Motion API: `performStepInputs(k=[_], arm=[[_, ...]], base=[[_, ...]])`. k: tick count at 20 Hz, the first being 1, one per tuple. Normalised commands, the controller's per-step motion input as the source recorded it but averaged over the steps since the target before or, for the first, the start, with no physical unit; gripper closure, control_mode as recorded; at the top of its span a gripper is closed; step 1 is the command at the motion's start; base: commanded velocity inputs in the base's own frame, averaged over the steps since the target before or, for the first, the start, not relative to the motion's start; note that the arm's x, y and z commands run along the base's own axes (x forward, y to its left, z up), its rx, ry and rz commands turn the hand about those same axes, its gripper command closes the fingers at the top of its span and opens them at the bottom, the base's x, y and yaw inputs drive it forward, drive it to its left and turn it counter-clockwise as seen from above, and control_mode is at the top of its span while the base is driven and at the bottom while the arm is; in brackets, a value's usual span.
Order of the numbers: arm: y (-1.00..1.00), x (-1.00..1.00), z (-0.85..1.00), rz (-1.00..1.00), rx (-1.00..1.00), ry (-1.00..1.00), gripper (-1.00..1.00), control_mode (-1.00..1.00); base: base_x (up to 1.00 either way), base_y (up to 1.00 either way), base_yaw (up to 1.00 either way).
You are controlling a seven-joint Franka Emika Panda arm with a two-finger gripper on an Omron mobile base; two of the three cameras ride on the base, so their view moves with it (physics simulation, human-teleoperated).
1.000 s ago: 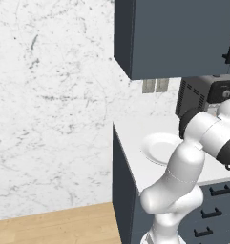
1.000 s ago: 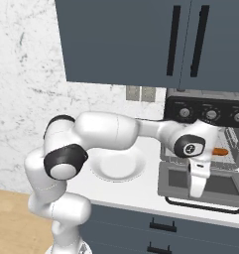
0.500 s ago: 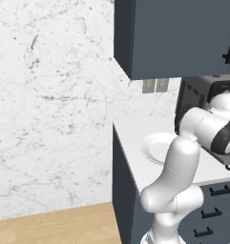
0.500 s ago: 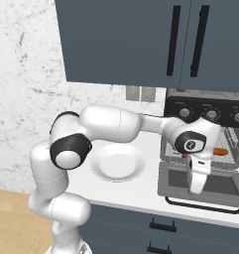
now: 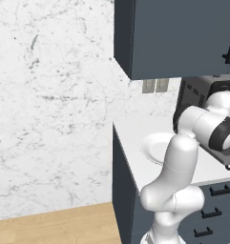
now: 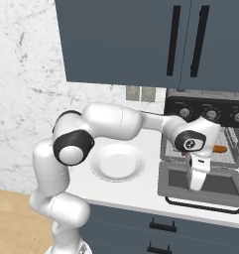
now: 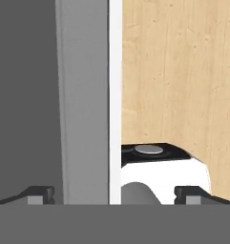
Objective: Pick up the kebab skewer and baguette bread, and place them inside the toaster oven. Close the toaster oven door and start by setting the timer.
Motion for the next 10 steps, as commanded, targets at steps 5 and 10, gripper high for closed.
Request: performStepInputs(k=[5, 10], arm=[[0.05, 0.23, -0.09, 0.00, 0.00, 0.00, -1.00, -1.00], [0.13, 0.15, -0.11, 0.00, 0.00, -0.04, -1.00, -1.00]], base=[[0.00, 0.00, 0.00], [0.00, 0.00, 0.00]])
